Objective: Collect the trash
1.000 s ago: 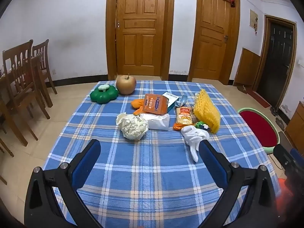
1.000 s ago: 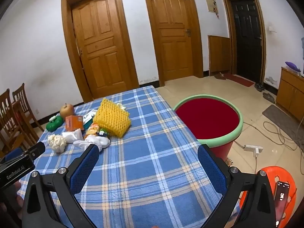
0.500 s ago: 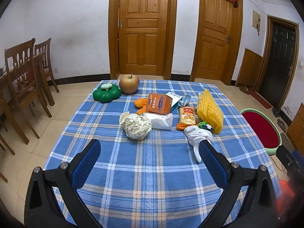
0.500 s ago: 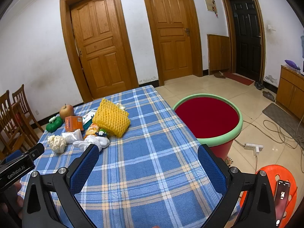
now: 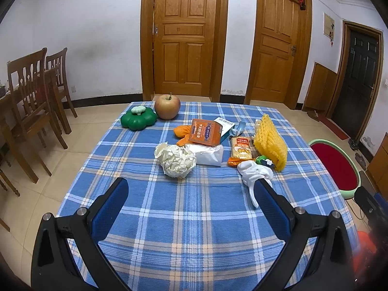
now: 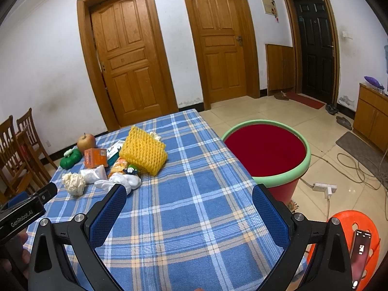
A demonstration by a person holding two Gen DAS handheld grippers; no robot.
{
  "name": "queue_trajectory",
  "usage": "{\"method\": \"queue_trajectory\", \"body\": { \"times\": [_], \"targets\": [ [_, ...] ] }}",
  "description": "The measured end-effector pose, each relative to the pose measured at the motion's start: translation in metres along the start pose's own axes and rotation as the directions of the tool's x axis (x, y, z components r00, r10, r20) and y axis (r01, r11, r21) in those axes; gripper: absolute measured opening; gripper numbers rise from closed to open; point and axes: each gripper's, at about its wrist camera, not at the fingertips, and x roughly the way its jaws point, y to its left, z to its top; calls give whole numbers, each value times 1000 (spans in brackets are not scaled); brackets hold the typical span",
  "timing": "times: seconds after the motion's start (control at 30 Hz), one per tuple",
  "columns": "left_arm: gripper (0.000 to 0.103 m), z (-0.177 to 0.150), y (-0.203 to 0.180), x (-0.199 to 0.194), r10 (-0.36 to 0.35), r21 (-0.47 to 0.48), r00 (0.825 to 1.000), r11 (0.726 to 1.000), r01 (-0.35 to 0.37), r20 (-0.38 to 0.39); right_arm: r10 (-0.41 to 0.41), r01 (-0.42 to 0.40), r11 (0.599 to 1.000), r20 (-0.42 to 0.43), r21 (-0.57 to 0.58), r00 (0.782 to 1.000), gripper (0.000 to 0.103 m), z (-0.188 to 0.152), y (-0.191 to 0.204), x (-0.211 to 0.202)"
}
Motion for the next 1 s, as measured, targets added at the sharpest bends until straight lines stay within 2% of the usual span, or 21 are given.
{"method": "queue_trajectory", "body": {
  "times": [1.0],
  "targets": [
    [101, 0, 1, 0, -1, -2, 1000, 1000, 1, -3, 9, -9, 1000, -4, 2, 1000, 103, 0, 2, 0]
  ]
}}
